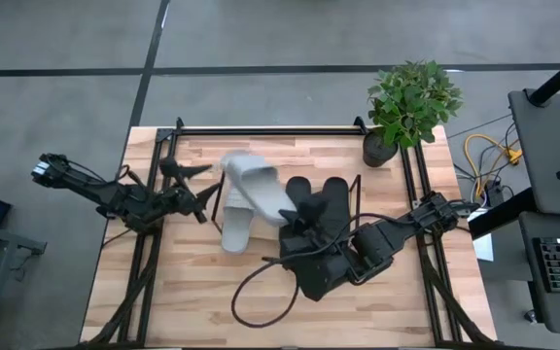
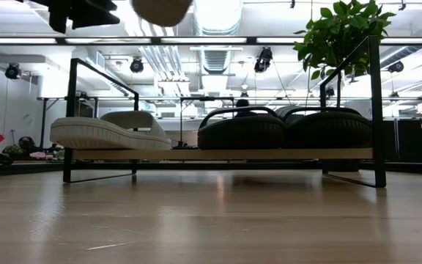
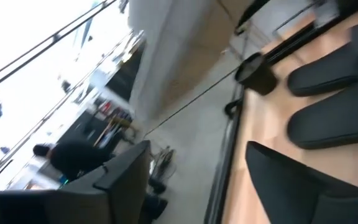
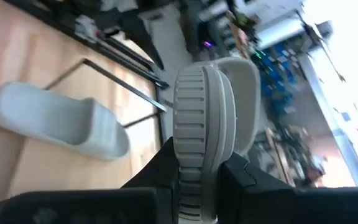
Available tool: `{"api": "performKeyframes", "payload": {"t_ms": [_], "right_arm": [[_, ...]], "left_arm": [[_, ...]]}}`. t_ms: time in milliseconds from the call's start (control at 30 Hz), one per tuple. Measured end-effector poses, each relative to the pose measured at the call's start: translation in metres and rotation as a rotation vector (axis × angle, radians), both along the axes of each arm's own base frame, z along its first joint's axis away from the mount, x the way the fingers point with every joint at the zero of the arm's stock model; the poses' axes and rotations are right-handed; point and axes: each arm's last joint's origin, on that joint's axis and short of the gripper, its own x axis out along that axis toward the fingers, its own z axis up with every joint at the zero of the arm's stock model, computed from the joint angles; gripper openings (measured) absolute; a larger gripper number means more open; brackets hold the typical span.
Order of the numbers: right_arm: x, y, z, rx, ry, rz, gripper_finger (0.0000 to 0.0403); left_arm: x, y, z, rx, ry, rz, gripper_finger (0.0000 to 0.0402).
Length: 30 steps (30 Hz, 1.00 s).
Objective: Pick and place slides into the shelf
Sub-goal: Put the gray slides on the shelf
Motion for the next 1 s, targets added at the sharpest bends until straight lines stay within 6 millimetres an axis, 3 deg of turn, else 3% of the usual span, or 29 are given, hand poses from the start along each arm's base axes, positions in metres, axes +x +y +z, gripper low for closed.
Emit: {"api": "performKeyframes", "payload": {"t_ms": [167, 533, 733, 1000], "right_arm": [[0.0, -0.001, -0.01, 0.054, -0.037, -0.077, 0.0049], [0.023, 0.012, -0.073, 0.046, 0.007, -0.205, 0.0047], [0.026, 0.014, -0.103, 0.062, 0.027, -0.286, 0.0047], [0.046, 0.017, -0.145, 0.11, -0.024, -0.368, 0.0047]], "left_arm": [[-0.009, 0.004, 0.005, -0.046, -0.062, 0.045, 0.0275], [-0.018, 0.008, 0.01, -0.304, -0.278, 0.042, 0.0278], [-0.023, 0.01, 0.012, -0.331, -0.312, 0.039, 0.0279], [-0.03, 0.013, 0.015, -0.34, -0.34, 0.036, 0.0279]]}}
